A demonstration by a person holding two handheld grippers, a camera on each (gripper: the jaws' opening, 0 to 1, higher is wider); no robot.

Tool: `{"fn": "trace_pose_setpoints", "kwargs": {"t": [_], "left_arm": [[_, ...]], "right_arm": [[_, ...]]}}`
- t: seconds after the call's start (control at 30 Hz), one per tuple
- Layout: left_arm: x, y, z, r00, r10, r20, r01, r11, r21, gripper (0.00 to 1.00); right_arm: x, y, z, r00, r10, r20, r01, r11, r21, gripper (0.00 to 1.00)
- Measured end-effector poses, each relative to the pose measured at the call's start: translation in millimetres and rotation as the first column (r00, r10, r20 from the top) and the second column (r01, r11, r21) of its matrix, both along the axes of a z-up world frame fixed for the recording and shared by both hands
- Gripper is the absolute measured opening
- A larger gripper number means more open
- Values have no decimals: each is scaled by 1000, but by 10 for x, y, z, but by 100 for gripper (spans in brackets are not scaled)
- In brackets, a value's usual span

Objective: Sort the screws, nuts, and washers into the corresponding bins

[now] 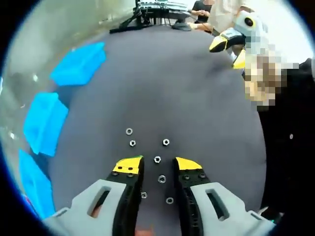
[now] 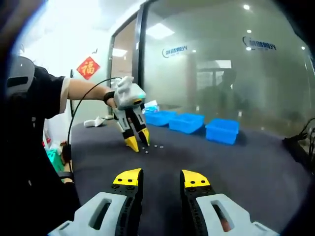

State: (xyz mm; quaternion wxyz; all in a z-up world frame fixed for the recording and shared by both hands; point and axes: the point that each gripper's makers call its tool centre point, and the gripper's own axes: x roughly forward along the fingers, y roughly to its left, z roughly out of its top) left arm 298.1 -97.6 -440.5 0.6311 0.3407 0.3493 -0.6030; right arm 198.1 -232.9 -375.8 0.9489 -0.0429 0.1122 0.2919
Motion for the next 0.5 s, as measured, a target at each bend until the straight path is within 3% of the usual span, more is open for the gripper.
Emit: {"fn": "trace_pose_setpoints", "kwargs": {"t": [0.5], "left_arm": [[22,-4,-14,999,19,-43,-20,1000,-11,13]], "right_arm": [[8,19,-25,1000,1,-3,-1,1000,4,27]]}}
